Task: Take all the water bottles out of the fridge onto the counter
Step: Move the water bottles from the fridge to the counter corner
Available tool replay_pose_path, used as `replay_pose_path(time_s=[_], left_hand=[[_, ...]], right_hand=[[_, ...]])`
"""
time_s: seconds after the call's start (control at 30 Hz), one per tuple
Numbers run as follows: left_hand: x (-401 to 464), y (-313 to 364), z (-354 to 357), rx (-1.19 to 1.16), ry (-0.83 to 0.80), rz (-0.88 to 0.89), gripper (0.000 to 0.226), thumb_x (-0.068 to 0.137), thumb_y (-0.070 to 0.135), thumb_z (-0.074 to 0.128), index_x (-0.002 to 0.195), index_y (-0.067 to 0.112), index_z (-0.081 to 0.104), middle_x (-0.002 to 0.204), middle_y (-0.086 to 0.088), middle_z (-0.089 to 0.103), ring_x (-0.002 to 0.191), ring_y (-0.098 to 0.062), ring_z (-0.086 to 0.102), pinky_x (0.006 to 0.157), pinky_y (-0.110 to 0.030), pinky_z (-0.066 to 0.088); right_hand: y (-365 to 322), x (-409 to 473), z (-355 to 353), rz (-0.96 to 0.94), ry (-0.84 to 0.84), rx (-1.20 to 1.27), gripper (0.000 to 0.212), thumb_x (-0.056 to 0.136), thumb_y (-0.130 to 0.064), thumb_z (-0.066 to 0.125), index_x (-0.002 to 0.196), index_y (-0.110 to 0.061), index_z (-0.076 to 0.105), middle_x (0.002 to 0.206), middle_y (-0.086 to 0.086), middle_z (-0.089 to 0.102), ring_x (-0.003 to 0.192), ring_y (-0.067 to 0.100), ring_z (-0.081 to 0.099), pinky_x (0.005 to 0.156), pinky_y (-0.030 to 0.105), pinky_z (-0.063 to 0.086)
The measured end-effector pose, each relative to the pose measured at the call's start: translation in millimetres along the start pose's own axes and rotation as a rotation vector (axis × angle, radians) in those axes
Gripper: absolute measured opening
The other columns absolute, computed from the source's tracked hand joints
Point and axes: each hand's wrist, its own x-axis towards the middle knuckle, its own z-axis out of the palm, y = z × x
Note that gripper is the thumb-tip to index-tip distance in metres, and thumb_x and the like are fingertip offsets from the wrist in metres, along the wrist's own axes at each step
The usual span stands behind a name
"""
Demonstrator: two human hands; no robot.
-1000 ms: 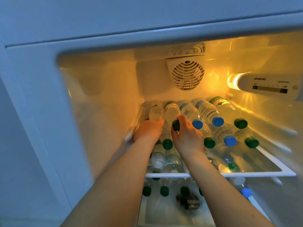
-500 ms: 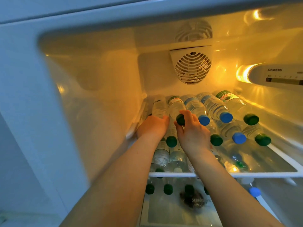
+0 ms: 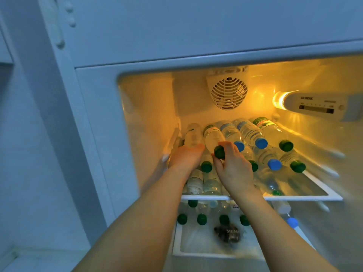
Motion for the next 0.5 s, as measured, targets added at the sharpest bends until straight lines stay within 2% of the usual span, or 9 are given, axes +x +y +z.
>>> replay_pose_path(time_s=[0.07,0.17,0.23,0.37,0.5], left_hand=[[-15,-5,-3,-0.045,0.021,-0.01,0.052,0.091,0.054,0.04,0.118,0.013,0.057,0.109,-0.009,0.06,0.099,-0.028,0.058,0.09,-0.04,0.051],[-38,-8,-8,-0.239,0.017,-0.063,0.053,0.09,0.057,0.042,0.102,0.008,0.059,0.087,-0.011,0.06,0.07,-0.023,0.056,0.059,-0.029,0.05],[-50,-7,-14,-0.405,0.029,-0.088,0.042,0.095,0.05,0.044,0.092,0.011,0.057,0.075,-0.01,0.055,0.061,-0.019,0.052,0.051,-0.026,0.048],[-80,-5,-33,-0.632,0.045,-0.159,0.031,0.095,0.042,0.044,0.091,0.013,0.054,0.063,-0.006,0.047,0.051,-0.014,0.046,0.049,-0.024,0.05],[-113,-7,-45,-0.734,0.034,-0.197,0.035,0.093,0.042,0.049,0.096,0.008,0.054,0.066,-0.005,0.049,0.058,-0.015,0.05,0.059,-0.027,0.055]], right_hand=[[-6,-13,-9,0.062,-0.011,0.066,0.03,0.09,-0.029,0.062,0.112,-0.012,0.05,0.098,0.006,0.06,0.083,0.031,0.059,0.058,0.033,0.037],[-17,-32,-23,0.166,0.035,0.183,0.027,0.087,-0.029,0.065,0.1,-0.014,0.046,0.08,-0.001,0.053,0.072,0.025,0.054,0.057,0.031,0.033],[-25,-41,-29,0.186,0.093,0.247,0.029,0.086,-0.027,0.067,0.098,-0.013,0.044,0.076,0.001,0.054,0.068,0.024,0.053,0.056,0.03,0.034],[-49,-53,-53,0.201,0.197,0.332,0.03,0.085,-0.021,0.067,0.094,-0.01,0.041,0.069,0.008,0.052,0.062,0.03,0.05,0.054,0.031,0.033],[-67,-59,-83,0.197,0.269,0.321,0.03,0.087,-0.025,0.065,0.1,-0.004,0.047,0.066,0.007,0.05,0.06,0.029,0.049,0.052,0.031,0.03]])
